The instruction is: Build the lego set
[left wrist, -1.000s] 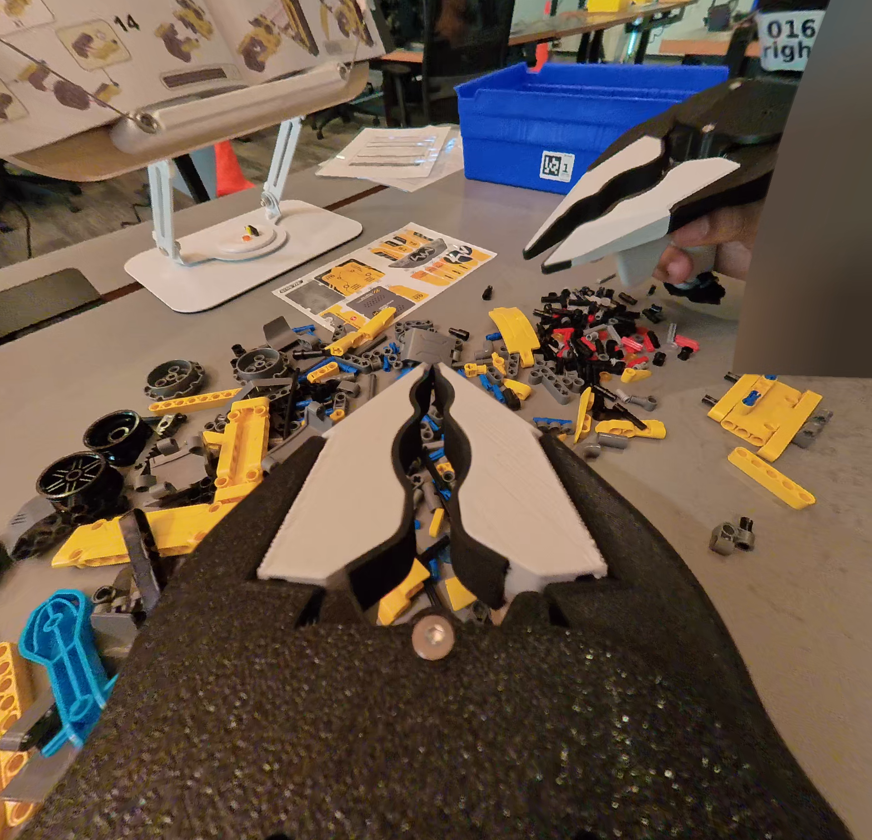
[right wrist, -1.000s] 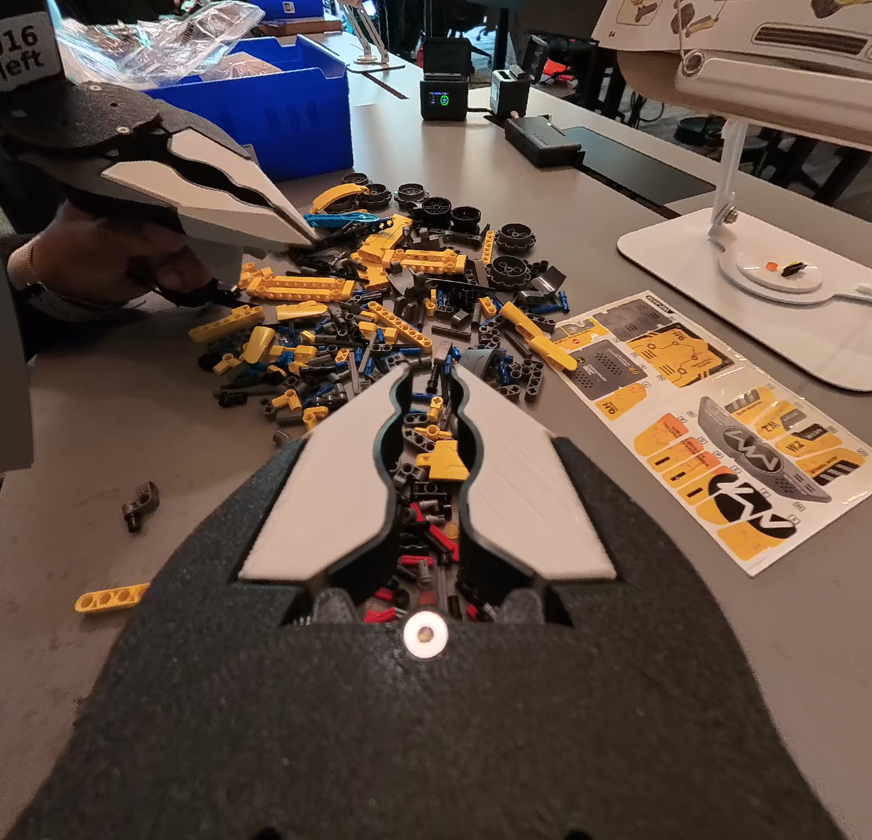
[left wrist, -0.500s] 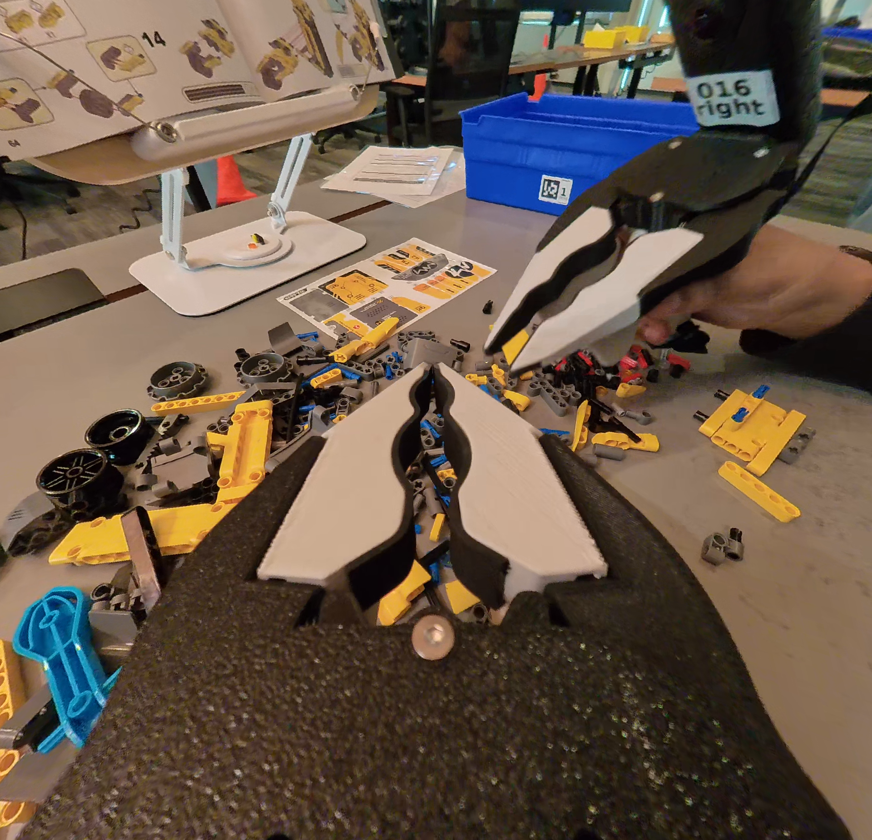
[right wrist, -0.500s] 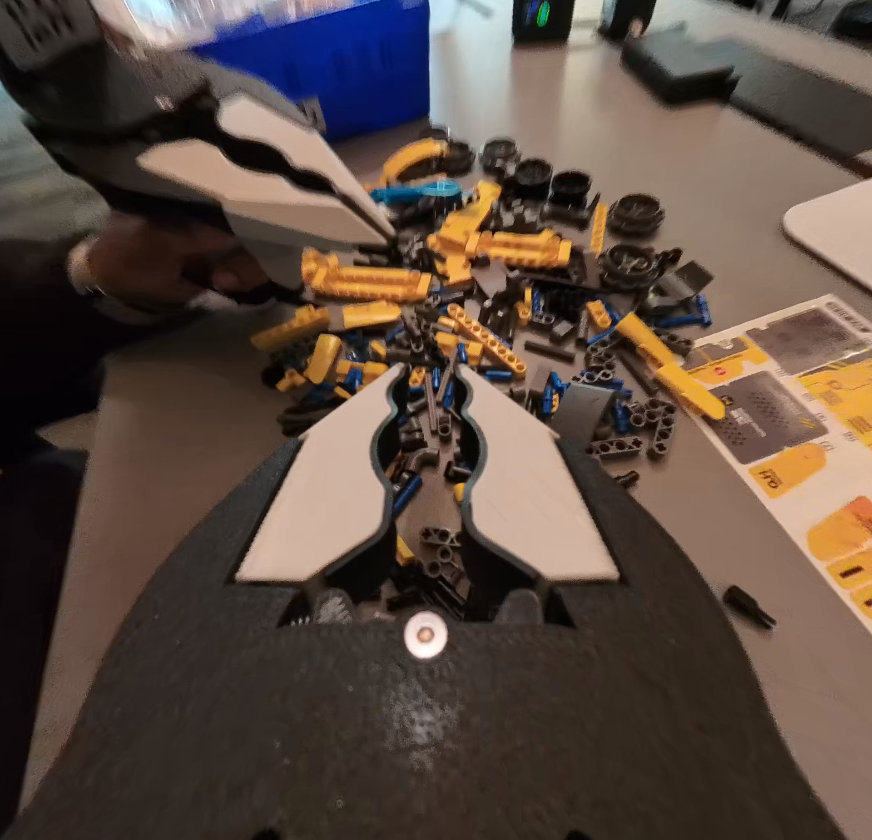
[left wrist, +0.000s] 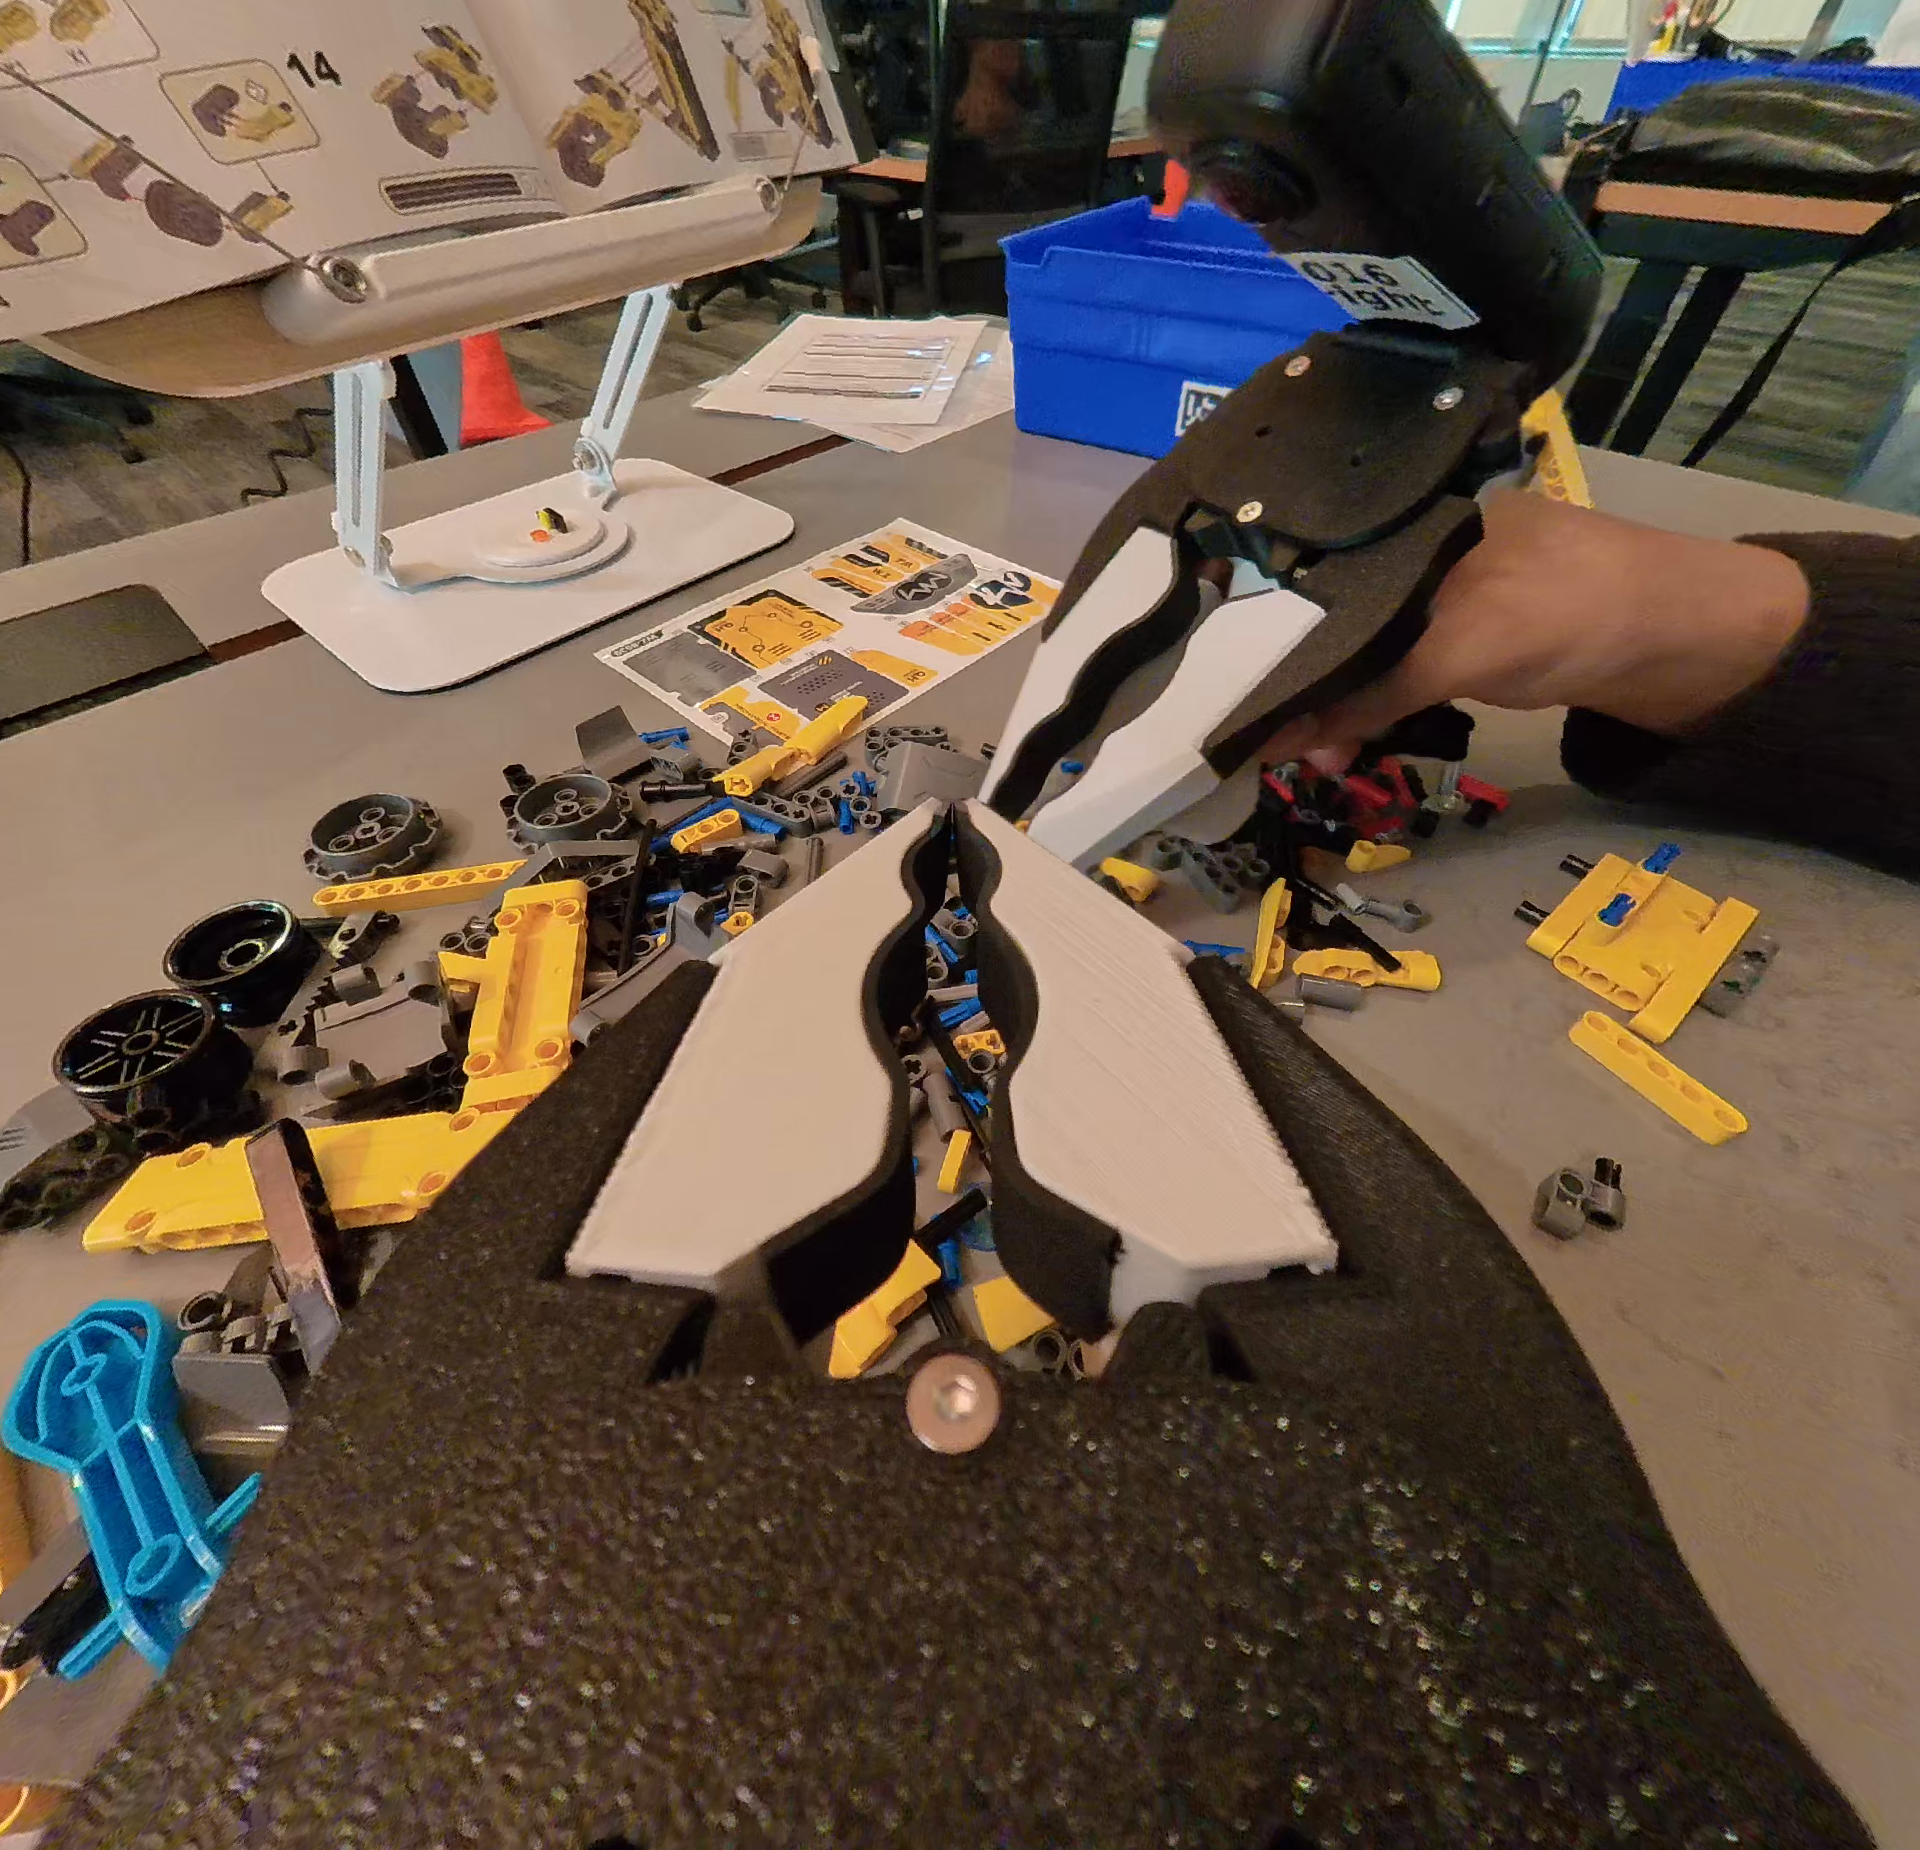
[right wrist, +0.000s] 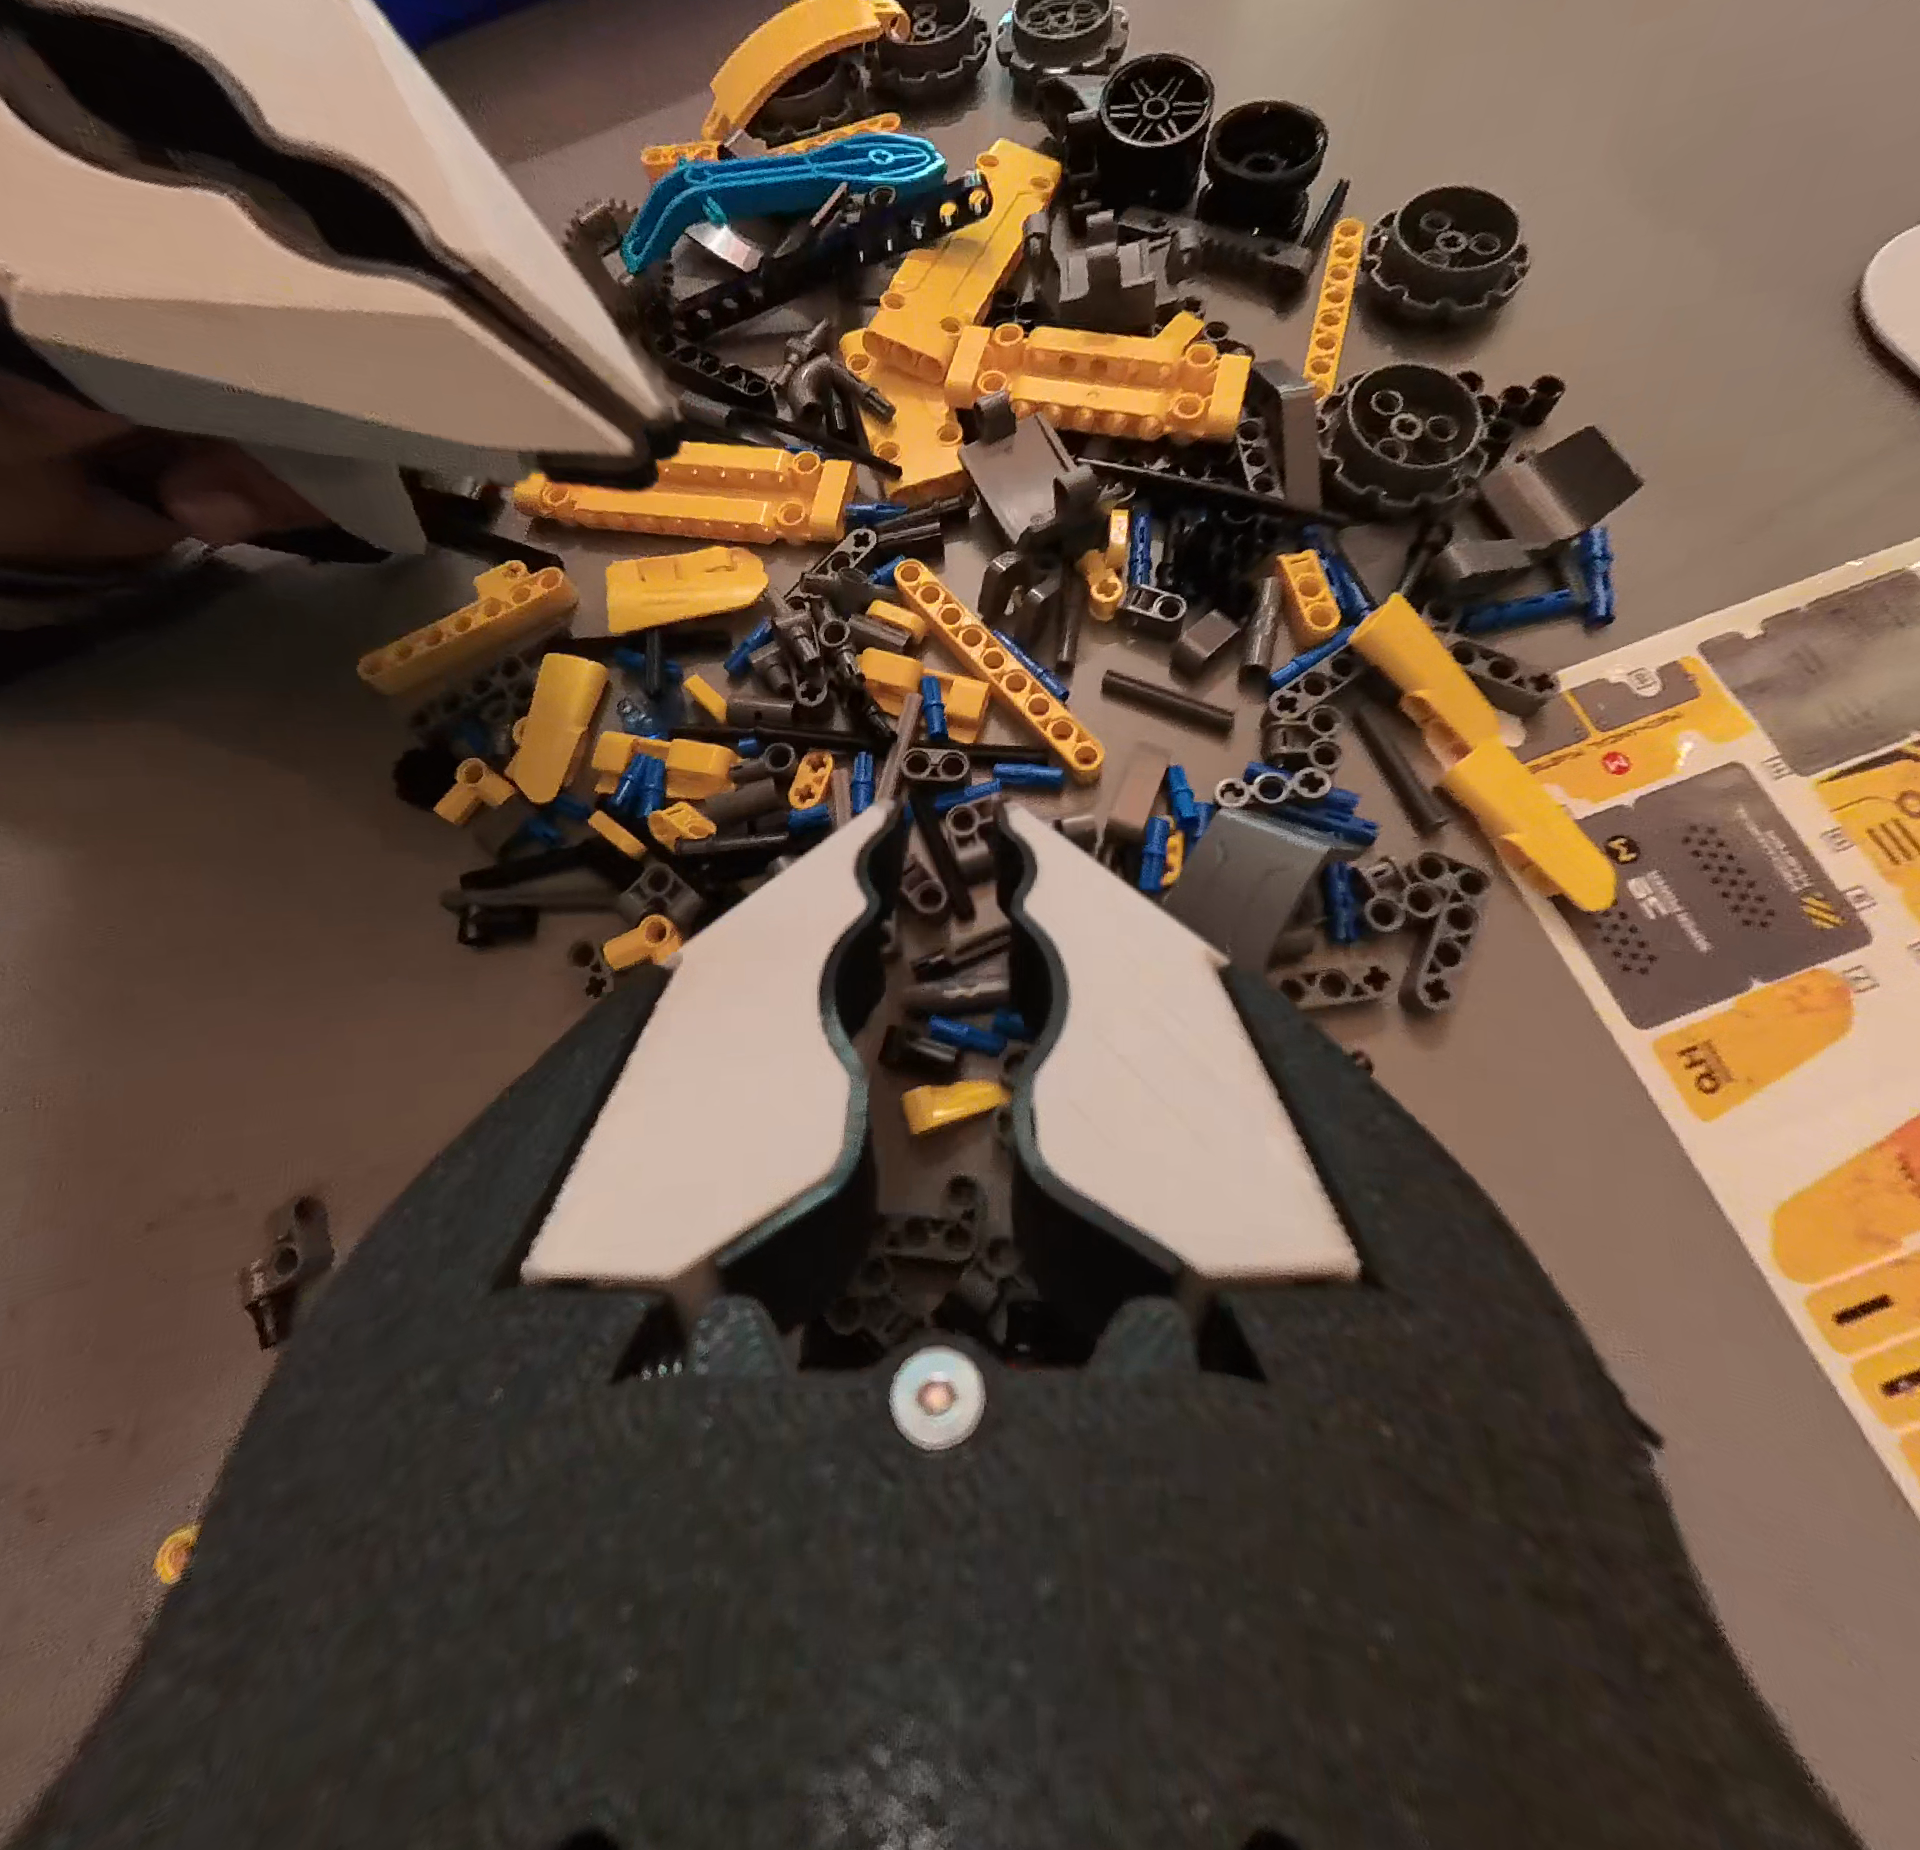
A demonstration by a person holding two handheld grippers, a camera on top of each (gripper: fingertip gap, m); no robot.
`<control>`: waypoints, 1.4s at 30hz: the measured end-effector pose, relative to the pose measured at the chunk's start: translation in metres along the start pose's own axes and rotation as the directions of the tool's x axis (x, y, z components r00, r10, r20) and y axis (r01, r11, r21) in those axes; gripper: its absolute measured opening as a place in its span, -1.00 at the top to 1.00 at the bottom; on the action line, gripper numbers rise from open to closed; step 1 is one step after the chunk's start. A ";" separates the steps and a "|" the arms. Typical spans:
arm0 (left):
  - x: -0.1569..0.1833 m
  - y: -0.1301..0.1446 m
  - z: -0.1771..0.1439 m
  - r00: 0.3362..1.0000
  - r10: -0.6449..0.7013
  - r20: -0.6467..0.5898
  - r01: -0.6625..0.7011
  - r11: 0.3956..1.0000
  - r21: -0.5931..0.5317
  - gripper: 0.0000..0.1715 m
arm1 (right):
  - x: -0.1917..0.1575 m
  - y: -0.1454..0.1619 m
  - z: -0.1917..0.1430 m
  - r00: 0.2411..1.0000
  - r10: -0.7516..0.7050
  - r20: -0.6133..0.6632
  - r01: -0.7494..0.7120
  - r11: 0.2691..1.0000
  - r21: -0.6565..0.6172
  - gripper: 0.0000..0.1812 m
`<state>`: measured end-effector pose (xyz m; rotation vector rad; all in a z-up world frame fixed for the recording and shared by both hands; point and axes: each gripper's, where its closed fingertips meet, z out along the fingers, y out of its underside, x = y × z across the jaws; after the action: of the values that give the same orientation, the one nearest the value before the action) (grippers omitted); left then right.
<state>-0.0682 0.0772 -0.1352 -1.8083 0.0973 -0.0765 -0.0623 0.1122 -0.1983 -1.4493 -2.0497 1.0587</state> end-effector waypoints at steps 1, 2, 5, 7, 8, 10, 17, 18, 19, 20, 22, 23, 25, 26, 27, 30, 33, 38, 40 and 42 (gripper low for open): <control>0.000 0.000 0.000 1.000 -0.001 0.000 0.001 1.000 -0.001 1.00 | 0.000 0.000 0.002 1.000 0.000 0.008 0.000 1.000 -0.012 0.83; 0.000 0.000 0.000 1.000 -0.001 -0.001 0.001 1.000 -0.002 1.00 | -0.001 0.000 0.004 1.000 0.000 0.020 0.000 1.000 -0.025 0.86; 0.000 0.001 0.000 1.000 -0.003 -0.003 0.003 1.000 -0.002 1.00 | -0.004 0.004 0.010 1.000 -0.008 0.029 0.010 0.999 -0.049 0.91; 0.001 0.000 0.000 1.000 -0.004 -0.006 0.004 1.000 -0.001 1.00 | 0.000 0.009 0.012 1.000 -0.027 -0.001 0.026 0.997 -0.077 0.91; 0.001 0.000 0.000 1.000 -0.003 -0.006 0.003 1.000 -0.002 1.00 | 0.003 0.011 0.013 0.999 -0.036 -0.017 0.034 0.996 -0.087 0.91; 0.001 0.001 0.000 1.000 -0.002 -0.007 0.002 1.000 -0.003 1.00 | 0.005 0.013 0.014 0.999 -0.044 -0.026 0.041 0.995 -0.094 0.91; 0.002 0.002 0.001 1.000 -0.002 -0.011 0.002 1.000 -0.010 1.00 | 0.006 0.013 0.016 0.997 -0.070 -0.039 0.066 0.994 -0.092 0.93; 0.002 0.002 0.001 1.000 -0.002 -0.012 0.002 1.000 -0.011 1.00 | 0.005 0.012 0.015 0.996 -0.075 -0.038 0.072 0.994 -0.087 0.93; 0.002 0.002 0.001 1.000 -0.002 -0.013 0.002 1.000 -0.011 1.00 | 0.004 0.011 0.014 0.996 -0.084 -0.036 0.081 0.994 -0.077 0.93; 0.002 0.003 0.001 1.000 -0.006 -0.017 0.006 1.000 -0.012 1.00 | 0.003 0.009 0.013 0.995 -0.093 -0.034 0.091 0.994 -0.060 0.93; 0.004 0.003 0.002 0.999 -0.036 -0.039 0.035 0.999 -0.012 1.00 | -0.003 0.000 0.006 0.992 -0.127 -0.024 0.127 0.992 -0.003 0.93; 0.005 0.004 0.003 0.996 -0.068 -0.063 0.068 0.998 -0.012 0.99 | -0.007 -0.007 0.002 0.987 -0.162 -0.025 0.163 0.986 0.043 0.93; 0.007 0.002 0.002 0.980 -0.158 -0.121 0.159 0.987 -0.004 0.98 | -0.016 -0.022 -0.011 0.965 -0.255 -0.057 0.260 0.956 0.134 0.93; 0.007 0.000 0.001 0.967 -0.206 -0.152 0.210 0.978 0.008 0.96 | -0.021 -0.029 -0.018 0.948 -0.308 -0.083 0.318 0.932 0.173 0.94; 0.007 -0.002 -0.001 0.949 -0.256 -0.186 0.264 0.964 0.019 0.92 | -0.027 -0.035 -0.024 0.925 -0.362 -0.112 0.378 0.902 0.209 0.93; 0.013 -0.005 -0.002 0.852 -0.412 -0.322 0.432 0.902 -0.010 0.76 | -0.042 -0.048 -0.038 0.844 -0.494 -0.209 0.535 0.803 0.262 0.93; 0.029 -0.013 -0.006 0.691 -0.528 -0.494 0.573 0.816 -0.070 0.71 | -0.051 -0.053 -0.044 0.779 -0.563 -0.276 0.624 0.737 0.259 0.94; 0.028 -0.016 -0.009 0.636 -0.564 -0.527 0.623 0.778 -0.079 0.71 | -0.061 -0.056 -0.047 0.762 -0.581 -0.285 0.646 0.710 0.280 0.94; 0.031 -0.016 -0.009 0.614 -0.569 -0.547 0.630 0.771 -0.094 0.71 | -0.062 -0.056 -0.048 0.759 -0.584 -0.290 0.650 0.706 0.281 0.94; 0.033 -0.018 -0.010 0.593 -0.571 -0.568 0.638 0.763 -0.101 0.71 | -0.062 -0.056 -0.048 0.757 -0.584 -0.292 0.652 0.704 0.282 0.94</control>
<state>-0.0362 0.0678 -0.1153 -1.5709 -0.1116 -1.1145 -0.0396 0.0619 -0.1189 -0.5513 -1.8566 0.9016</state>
